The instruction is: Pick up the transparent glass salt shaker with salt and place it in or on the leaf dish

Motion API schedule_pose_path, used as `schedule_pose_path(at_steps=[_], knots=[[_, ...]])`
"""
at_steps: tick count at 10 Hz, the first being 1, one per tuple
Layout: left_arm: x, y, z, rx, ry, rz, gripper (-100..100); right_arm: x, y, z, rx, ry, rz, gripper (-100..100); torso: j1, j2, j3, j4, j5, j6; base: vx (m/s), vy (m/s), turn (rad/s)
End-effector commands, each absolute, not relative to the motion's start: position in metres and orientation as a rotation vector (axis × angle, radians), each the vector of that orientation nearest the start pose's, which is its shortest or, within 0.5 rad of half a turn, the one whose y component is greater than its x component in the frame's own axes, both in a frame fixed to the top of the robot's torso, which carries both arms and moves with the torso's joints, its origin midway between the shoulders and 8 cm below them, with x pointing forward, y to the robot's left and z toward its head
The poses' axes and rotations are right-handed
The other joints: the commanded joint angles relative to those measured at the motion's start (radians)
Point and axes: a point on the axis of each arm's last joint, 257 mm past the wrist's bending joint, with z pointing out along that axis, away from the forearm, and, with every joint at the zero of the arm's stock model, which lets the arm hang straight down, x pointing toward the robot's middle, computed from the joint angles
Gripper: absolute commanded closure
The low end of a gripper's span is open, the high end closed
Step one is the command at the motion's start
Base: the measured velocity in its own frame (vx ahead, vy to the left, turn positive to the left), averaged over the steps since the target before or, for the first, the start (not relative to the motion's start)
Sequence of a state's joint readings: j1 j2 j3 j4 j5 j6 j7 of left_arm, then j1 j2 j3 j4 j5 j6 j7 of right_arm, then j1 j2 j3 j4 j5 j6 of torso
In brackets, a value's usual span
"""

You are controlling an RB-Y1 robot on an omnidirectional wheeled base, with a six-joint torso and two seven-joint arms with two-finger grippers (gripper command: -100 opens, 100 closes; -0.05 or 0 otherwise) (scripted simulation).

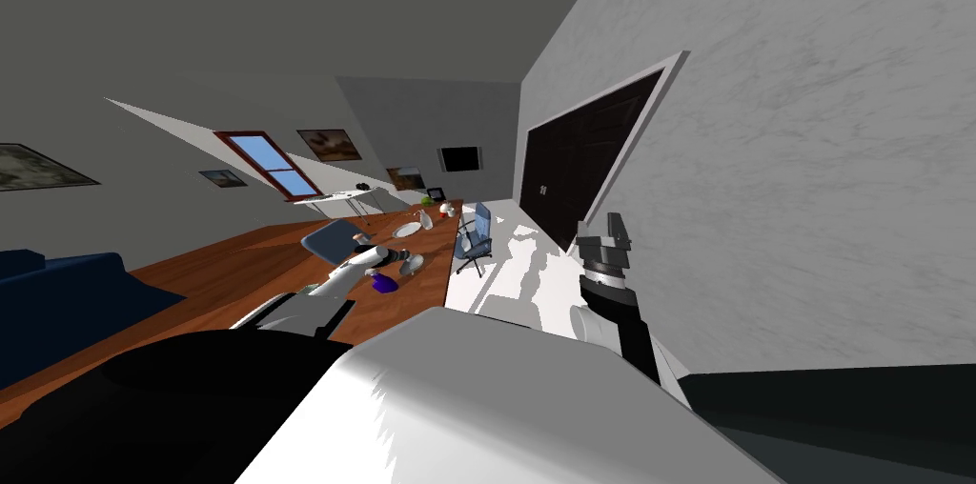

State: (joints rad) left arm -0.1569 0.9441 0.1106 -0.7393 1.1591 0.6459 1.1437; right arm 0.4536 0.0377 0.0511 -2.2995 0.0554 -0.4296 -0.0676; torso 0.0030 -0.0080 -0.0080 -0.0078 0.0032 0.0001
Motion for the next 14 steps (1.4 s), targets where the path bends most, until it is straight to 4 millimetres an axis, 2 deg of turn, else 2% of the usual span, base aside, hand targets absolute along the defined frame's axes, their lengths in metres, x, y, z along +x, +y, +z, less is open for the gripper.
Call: schedule_pose_path(at_steps=[1, 5, 6, 7, 11, 13, 14], knots=[[0.381, 0.687, -0.359, -2.751, -0.524, -0.942, -100, 0.357, -0.256, 0.035, 0.689, 0.601, 1.394, 0, 0.000, 0.000, 0.000, 0.000, 0.000, 0.000, 0.011, 0.005, -0.001], [0.382, 0.687, -0.359, -2.751, -0.524, -0.943, -100, 0.357, -0.256, 0.035, 0.689, 0.601, 1.395, 0, -0.002, 0.005, 0.003, 0.001, -0.001, 0.000, 0.001, 0.001, 0.000], [0.382, 0.687, -0.359, -2.751, -0.524, -0.943, 0, 0.357, -0.256, 0.035, 0.689, 0.601, 1.395, 0, -0.002, 0.006, 0.003, 0.001, -0.001, 0.000, 0.000, 0.000, 0.000], [0.385, 0.695, -0.340, -2.747, -0.527, -0.950, -100, 0.357, -0.256, 0.035, 0.689, 0.601, 1.395, 0, -0.002, 0.006, 0.003, 0.001, -0.001, 0.000, -0.019, -0.022, -0.009], [0.390, 0.707, -0.303, -2.742, -0.528, -0.960, -100, 0.357, -0.256, 0.035, 0.689, 0.601, 1.395, 0, -0.005, 0.007, 0.004, 0.002, -0.001, 0.000, -0.024, -0.037, -0.004], [0.390, 0.709, -0.296, -2.742, -0.528, -0.961, -100, 0.357, -0.256, 0.035, 0.689, 0.601, 1.395, 0, -0.004, 0.007, 0.004, 0.002, -0.001, 0.000, -0.009, -0.017, -0.003], [0.390, 0.708, -0.300, -2.742, -0.524, -0.960, -100, 0.357, -0.256, 0.035, 0.689, 0.601, 1.395, 0, -0.003, 0.006, 0.004, 0.002, -0.001, 0.000, -0.002, -0.006, 0.001]])
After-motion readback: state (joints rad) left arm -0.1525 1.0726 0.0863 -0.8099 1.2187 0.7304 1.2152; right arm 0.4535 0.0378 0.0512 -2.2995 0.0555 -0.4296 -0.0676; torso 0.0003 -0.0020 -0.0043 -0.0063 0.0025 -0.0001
